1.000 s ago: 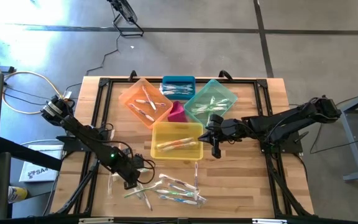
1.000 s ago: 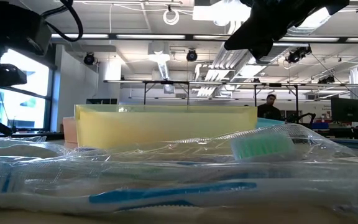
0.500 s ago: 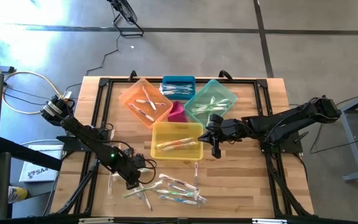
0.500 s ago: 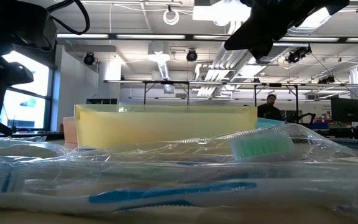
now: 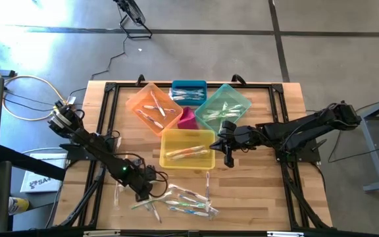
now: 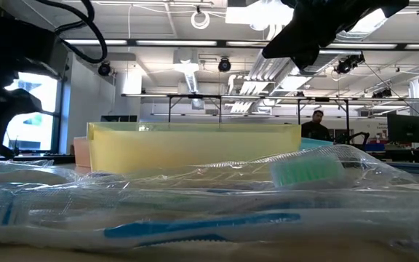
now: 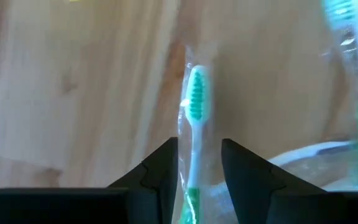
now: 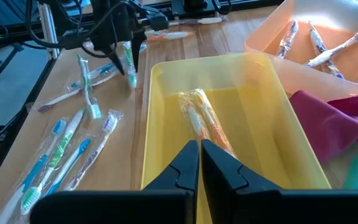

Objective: Pick & Place Toothbrushes
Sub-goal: Put the green toothbrush into the green bin

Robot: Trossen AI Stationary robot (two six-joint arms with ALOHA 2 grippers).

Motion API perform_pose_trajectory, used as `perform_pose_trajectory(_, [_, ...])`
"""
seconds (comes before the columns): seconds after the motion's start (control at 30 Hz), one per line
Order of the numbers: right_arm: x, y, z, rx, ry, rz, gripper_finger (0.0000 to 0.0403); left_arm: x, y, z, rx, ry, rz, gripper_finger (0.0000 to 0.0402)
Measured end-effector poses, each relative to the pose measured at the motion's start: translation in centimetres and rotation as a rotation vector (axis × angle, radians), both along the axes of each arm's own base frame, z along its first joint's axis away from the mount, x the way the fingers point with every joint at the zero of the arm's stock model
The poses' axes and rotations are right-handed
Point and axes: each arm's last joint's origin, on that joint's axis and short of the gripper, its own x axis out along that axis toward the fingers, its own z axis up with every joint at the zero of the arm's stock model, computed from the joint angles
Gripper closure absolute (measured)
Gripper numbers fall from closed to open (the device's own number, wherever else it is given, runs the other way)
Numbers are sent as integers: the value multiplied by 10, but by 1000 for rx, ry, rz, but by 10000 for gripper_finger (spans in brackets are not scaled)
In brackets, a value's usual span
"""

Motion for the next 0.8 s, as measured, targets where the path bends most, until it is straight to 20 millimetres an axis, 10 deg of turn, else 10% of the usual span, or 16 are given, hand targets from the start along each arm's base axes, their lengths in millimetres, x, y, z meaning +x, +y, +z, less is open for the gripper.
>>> perform_pose_trajectory(0.8, [0,0,0,0,0,0,393,4,-4,-12,6,36,-26,281])
